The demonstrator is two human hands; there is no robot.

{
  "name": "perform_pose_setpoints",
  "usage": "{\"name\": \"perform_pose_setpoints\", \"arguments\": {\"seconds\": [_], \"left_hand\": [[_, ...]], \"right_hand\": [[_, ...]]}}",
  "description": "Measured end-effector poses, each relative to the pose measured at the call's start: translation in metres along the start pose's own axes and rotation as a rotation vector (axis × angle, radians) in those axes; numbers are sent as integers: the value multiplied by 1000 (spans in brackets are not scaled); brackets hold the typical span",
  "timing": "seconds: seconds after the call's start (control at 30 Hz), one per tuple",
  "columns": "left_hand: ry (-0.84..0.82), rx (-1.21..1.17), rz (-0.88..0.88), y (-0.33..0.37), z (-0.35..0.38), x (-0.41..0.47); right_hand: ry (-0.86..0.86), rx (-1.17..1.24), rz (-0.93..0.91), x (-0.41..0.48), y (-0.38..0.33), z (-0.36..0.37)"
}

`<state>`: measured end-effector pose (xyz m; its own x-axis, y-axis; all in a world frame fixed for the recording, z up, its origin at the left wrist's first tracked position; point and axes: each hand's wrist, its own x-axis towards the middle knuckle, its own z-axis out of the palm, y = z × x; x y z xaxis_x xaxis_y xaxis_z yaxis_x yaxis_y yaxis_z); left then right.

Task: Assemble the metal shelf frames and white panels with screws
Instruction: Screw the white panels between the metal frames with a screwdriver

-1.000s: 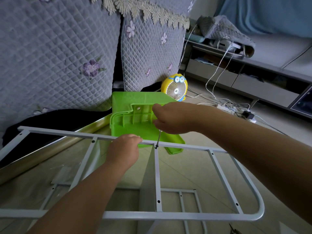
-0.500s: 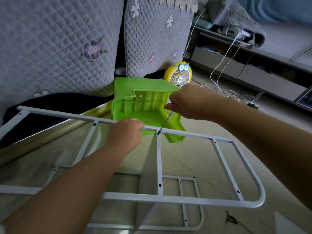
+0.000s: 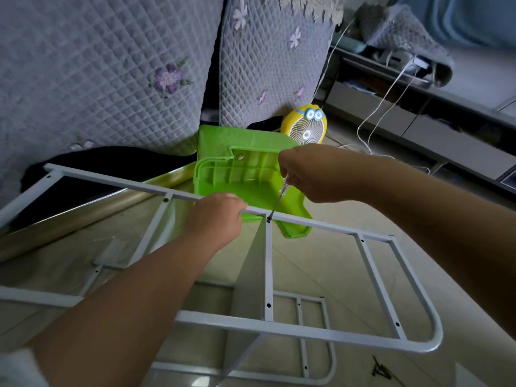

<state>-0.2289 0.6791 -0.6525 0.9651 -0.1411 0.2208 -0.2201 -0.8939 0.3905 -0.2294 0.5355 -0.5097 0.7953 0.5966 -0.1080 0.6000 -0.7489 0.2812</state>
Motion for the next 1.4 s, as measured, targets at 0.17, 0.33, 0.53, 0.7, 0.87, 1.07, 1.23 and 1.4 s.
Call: {"name": "perform_pose_setpoints", "arguments": {"seconds": [0.17,0.33,0.53,0.7,0.87,1.07,1.23,1.4], "left_hand": [[-15,-15,-10,-1,1,0],[-23,-17,-14,-1,0,0],[-22,-36,-17,-2,0,-1],[-5,-42,-15,-6,2,-2],[-15,-52,3,-4,0,-2],[-16,-45,12,-4,1,-3],[-14,-67,25,-7,2,-3],[-4,-53,51,-9,2,-4]], "right_hand": [[20,-113,-34,1,-8,-7],[60,-257,46,7,-19,-5],[23,-104,199,9,-18,3],[-57,215,125,-4,-12,5],[70,189,63,-11,1,9],[133,42,44,-12,-2,6],[81,-66,242,-5,-5,9],[34,34,234,-11,3,16]]}}
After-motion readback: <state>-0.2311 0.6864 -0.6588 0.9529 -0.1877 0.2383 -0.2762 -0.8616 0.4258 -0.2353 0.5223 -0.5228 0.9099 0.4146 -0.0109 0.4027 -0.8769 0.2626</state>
